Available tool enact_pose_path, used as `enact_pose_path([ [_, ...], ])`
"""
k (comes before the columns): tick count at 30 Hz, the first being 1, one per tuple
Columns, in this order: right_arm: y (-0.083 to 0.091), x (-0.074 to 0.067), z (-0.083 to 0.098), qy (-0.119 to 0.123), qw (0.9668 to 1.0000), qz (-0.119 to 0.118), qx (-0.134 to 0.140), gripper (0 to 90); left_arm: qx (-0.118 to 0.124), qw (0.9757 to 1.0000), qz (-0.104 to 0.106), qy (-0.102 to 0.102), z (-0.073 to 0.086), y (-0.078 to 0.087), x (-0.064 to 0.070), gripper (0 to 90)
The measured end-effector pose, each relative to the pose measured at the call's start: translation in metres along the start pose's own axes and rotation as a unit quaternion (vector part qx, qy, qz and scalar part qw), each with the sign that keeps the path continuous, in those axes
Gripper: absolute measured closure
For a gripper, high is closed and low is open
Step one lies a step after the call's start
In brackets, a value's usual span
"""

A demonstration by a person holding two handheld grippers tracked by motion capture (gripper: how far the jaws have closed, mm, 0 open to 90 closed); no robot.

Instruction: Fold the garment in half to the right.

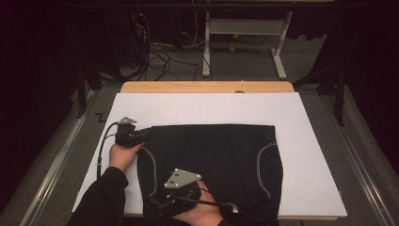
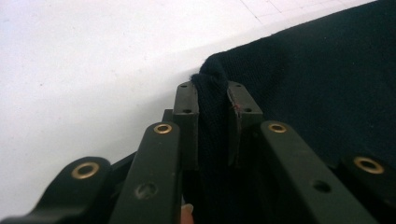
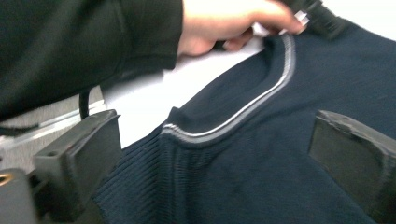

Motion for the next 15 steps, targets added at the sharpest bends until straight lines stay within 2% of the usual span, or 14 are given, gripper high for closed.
enact_pose_path([
  [3, -0.013, -0.009, 0.004, -0.005, 0.9998, -0.005, -0.020, 12.9, 0.008, 0.9999, -0.002, -0.006, 0.000, 0.001, 0.001, 73.3],
  [9, -0.034, -0.026, 0.015, 0.006, 0.9970, -0.014, -0.076, 25.1, 0.014, 0.9999, 0.006, 0.003, 0.000, 0.003, 0.001, 73.3],
  [12, -0.043, -0.031, 0.021, 0.019, 0.9946, -0.009, -0.102, 25.8, 0.015, 0.9999, 0.007, 0.000, 0.000, 0.003, 0.001, 73.2],
  [15, -0.048, -0.035, 0.022, 0.033, 0.9936, 0.001, -0.108, 25.0, 0.015, 0.9999, 0.008, 0.003, 0.000, 0.003, 0.001, 73.2],
])
Point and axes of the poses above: each handheld gripper's, and its own axes: y roughly backward along the jaws, z roughly out of its underside, x roughly to its right, the point moved 7 cm from there along -y, roughly forward along the jaws, and after that the axes turned 14 degrees about -y, right-handed, at the moved point
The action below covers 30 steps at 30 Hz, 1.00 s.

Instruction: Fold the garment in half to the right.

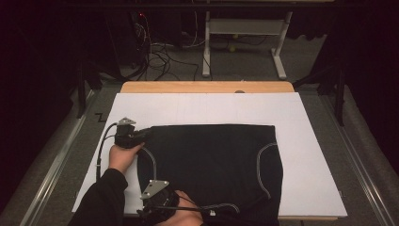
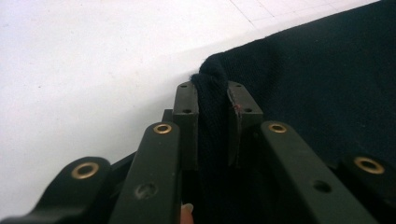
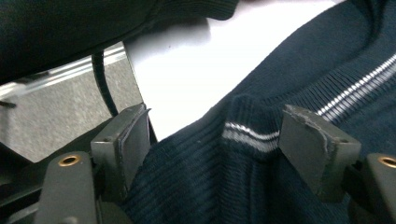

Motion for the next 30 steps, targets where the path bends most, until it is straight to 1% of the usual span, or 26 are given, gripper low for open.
enact_pose_path([
  [2, -0.004, -0.002, 0.000, 0.009, 0.9999, 0.012, -0.005, 23.3, -0.001, 1.0000, -0.001, -0.003, 0.000, 0.000, 0.000, 73.2],
  [4, -0.007, -0.004, 0.000, 0.016, 0.9996, 0.024, -0.006, 25.3, -0.001, 1.0000, -0.001, -0.003, 0.000, 0.000, 0.000, 73.2],
  [6, -0.008, -0.003, 0.000, 0.033, 0.9985, 0.043, -0.004, 33.1, 0.000, 1.0000, 0.000, -0.002, 0.000, 0.000, 0.000, 73.3],
  [7, -0.008, -0.003, 0.001, 0.037, 0.9980, 0.052, 0.000, 36.8, 0.000, 1.0000, 0.000, -0.002, 0.000, 0.000, 0.000, 73.2],
  [11, -0.008, -0.002, 0.001, 0.042, 0.9968, 0.068, 0.004, 45.0, -0.002, 1.0000, -0.004, -0.002, 0.001, 0.000, 0.001, 73.3],
  [14, -0.006, 0.001, 0.001, 0.048, 0.9957, 0.079, 0.004, 54.5, -0.005, 1.0000, -0.006, 0.001, 0.001, 0.000, 0.001, 73.3],
  [15, -0.005, 0.002, 0.001, 0.053, 0.9953, 0.081, 0.005, 58.2, -0.005, 1.0000, -0.006, 0.001, 0.001, 0.000, 0.001, 73.3],
  [16, -0.004, 0.004, 0.001, 0.052, 0.9953, 0.082, 0.003, 62.6, -0.005, 1.0000, -0.006, 0.001, 0.001, 0.000, 0.001, 73.3],
  [17, -0.004, 0.005, 0.001, 0.052, 0.9951, 0.084, 0.006, 65.3, -0.004, 1.0000, -0.004, 0.002, 0.001, 0.000, 0.001, 73.3],
  [19, -0.003, 0.007, 0.000, 0.045, 0.9956, 0.082, 0.006, 68.6, -0.004, 1.0000, -0.002, 0.004, 0.001, 0.000, 0.000, 73.4],
  [22, -0.002, 0.009, 0.000, 0.037, 0.9964, 0.076, 0.009, 69.5, -0.009, 0.9999, -0.006, 0.003, 0.002, 0.000, 0.001, 73.4],
  [25, -0.001, 0.010, 0.000, 0.028, 0.9971, 0.070, 0.014, 72.2, -0.010, 0.9999, -0.008, 0.005, 0.002, -0.001, 0.000, 73.4],
  [27, 0.000, 0.011, 0.000, 0.025, 0.9975, 0.064, 0.017, 73.3, -0.011, 0.9999, -0.009, 0.004, 0.002, -0.001, 0.000, 73.4],
  [29, 0.003, 0.012, 0.000, 0.015, 0.9981, 0.056, 0.018, 74.1, -0.011, 0.9999, -0.009, 0.006, 0.002, -0.001, 0.000, 73.4],
  [30, 0.004, 0.013, -0.001, 0.015, 0.9983, 0.052, 0.023, 74.3, -0.011, 0.9999, -0.009, 0.006, 0.002, -0.001, 0.000, 73.4],
])
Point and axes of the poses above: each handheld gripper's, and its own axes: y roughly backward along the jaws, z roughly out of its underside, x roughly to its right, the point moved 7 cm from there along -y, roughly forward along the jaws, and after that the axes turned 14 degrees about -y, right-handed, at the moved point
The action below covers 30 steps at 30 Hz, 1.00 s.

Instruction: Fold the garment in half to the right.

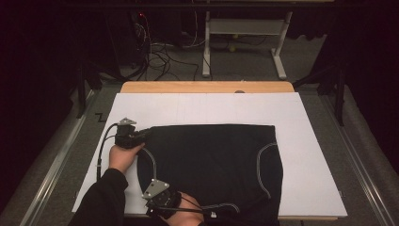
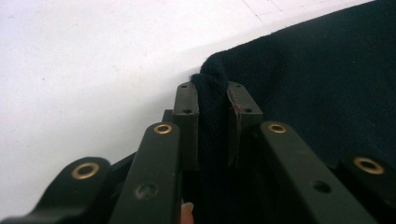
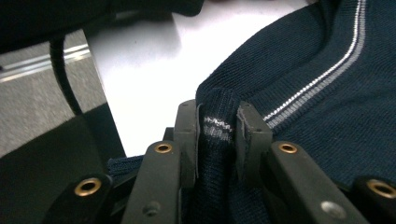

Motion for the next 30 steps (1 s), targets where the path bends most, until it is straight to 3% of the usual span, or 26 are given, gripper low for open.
enact_pose_path([
  [11, 0.023, 0.004, -0.003, -0.028, 0.9976, -0.016, 0.061, 75.1, 0.011, 0.9999, 0.007, 0.008, 0.000, 0.002, -0.001, 73.4],
  [20, 0.033, 0.005, -0.003, -0.028, 0.9954, -0.019, 0.089, 75.6, 0.053, 0.9983, 0.019, 0.014, -0.001, 0.011, -0.001, 73.4],
  [24, 0.034, 0.003, -0.004, -0.027, 0.9945, -0.022, 0.100, 75.6, 0.088, 0.9960, -0.002, -0.011, -0.001, 0.018, 0.005, 73.4],
  [30, 0.037, 0.002, -0.006, -0.024, 0.9935, -0.024, 0.109, 75.6, 0.103, 0.9946, -0.008, 0.002, -0.002, 0.022, 0.004, 73.4],
])
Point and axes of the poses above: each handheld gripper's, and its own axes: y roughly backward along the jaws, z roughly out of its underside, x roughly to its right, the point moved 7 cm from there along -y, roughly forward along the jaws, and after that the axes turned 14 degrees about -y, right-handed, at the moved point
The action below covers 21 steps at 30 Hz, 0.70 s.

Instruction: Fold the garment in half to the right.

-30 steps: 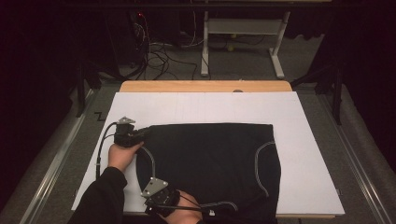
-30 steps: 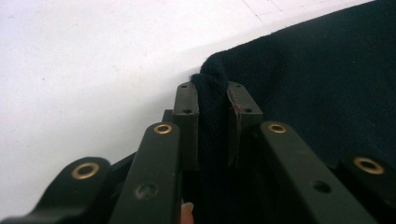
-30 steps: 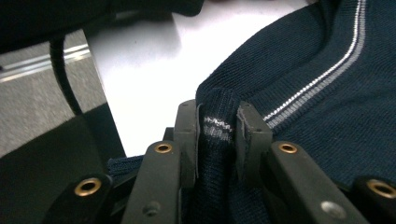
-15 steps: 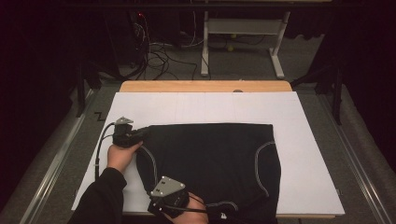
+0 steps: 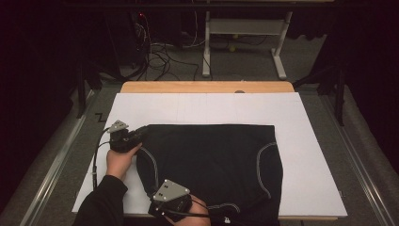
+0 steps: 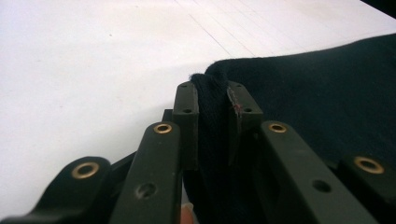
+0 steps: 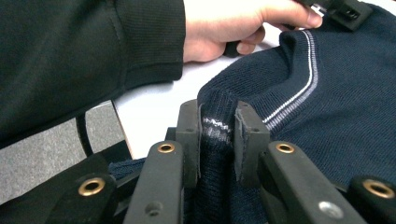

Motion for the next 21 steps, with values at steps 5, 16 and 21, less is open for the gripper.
enact_pose_path([
  [5, 0.002, -0.003, -0.005, 0.009, 0.9999, 0.000, 0.007, 75.7, 0.011, 0.9998, 0.003, 0.019, -0.002, 0.003, -0.003, 73.9],
  [16, 0.001, -0.008, -0.016, 0.016, 0.9998, 0.002, 0.010, 75.6, 0.022, 0.9983, -0.016, 0.051, -0.005, 0.011, -0.008, 73.8],
  [21, 0.001, -0.013, -0.023, 0.022, 0.9997, 0.000, 0.009, 75.6, 0.035, 0.9971, -0.020, 0.065, -0.009, 0.020, -0.014, 73.8],
])
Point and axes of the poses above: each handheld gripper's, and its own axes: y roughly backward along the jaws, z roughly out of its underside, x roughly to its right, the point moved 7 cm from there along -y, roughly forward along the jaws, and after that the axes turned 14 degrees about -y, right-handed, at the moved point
